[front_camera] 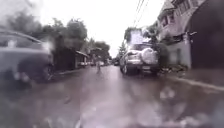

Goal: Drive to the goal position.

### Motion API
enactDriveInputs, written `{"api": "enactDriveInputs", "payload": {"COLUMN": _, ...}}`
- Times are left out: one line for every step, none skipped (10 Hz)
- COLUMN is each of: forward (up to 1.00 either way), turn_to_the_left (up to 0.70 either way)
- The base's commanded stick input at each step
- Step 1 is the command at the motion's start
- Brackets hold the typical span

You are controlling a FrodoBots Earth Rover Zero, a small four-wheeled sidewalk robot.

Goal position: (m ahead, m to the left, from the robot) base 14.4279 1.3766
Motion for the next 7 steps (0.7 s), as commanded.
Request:
{"api": "enactDriveInputs", "payload": {"forward": 1.0, "turn_to_the_left": 0.0}}
{"api": "enactDriveInputs", "payload": {"forward": 1.0, "turn_to_the_left": 0.0}}
{"api": "enactDriveInputs", "payload": {"forward": 1.0, "turn_to_the_left": 0.0}}
{"api": "enactDriveInputs", "payload": {"forward": 1.0, "turn_to_the_left": 0.0}}
{"api": "enactDriveInputs", "payload": {"forward": 1.0, "turn_to_the_left": 0.0}}
{"api": "enactDriveInputs", "payload": {"forward": 1.0, "turn_to_the_left": 0.0}}
{"api": "enactDriveInputs", "payload": {"forward": 1.0, "turn_to_the_left": 0.0}}
